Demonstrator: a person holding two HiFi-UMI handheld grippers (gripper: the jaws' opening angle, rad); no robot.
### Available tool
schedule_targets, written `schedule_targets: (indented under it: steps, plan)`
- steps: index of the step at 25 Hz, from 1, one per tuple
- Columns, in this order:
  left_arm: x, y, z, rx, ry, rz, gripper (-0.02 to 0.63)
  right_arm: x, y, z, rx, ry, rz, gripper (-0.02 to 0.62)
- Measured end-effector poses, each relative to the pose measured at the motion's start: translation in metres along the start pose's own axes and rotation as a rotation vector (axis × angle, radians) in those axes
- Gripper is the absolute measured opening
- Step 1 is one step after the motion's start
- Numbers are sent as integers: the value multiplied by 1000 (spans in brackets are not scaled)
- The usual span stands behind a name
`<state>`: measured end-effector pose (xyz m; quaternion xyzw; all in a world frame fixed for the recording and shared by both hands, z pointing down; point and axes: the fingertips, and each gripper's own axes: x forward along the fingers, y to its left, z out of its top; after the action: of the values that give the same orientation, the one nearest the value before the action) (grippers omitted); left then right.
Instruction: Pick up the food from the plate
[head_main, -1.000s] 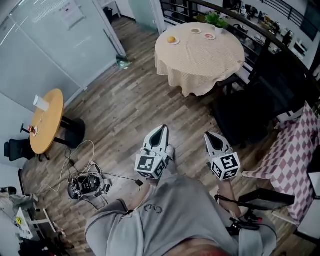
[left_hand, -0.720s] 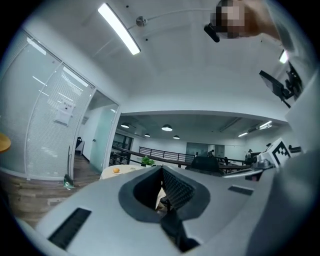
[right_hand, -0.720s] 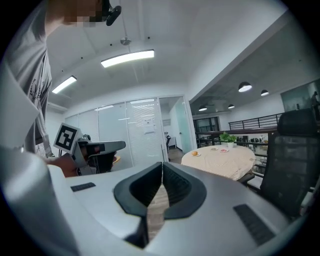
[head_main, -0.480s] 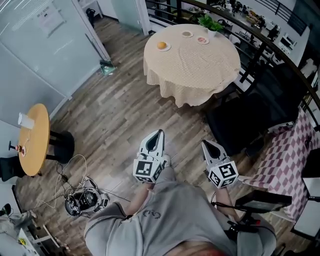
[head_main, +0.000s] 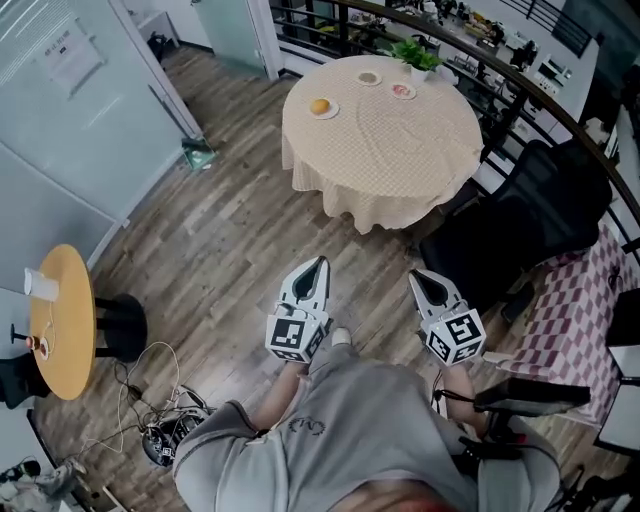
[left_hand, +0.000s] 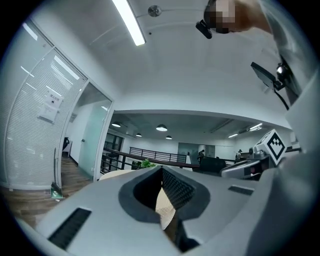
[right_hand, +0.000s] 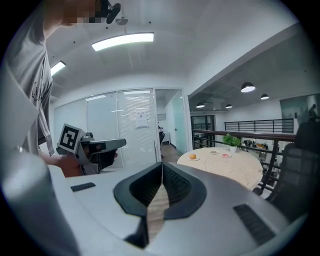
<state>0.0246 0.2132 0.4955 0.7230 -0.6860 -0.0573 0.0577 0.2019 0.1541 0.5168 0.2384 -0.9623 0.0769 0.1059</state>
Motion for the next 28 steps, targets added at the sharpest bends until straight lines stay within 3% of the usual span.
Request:
schedule_targets:
  steps: [7,12,19,28]
  plan:
    - [25,26,-6,52,13,-110,9,-5,-15,5,46,-5,-187,15]
    - [30,30,-13,-19,6,-107,9,-6,-16,-14,77,59,-218,15]
    - [24,43,-9,-100,-30,-47,9,35,-13,-3,33,76,-127,15]
    - [37,110,-6,-87,-34,115,9,148,-5,11,11,90,95,15]
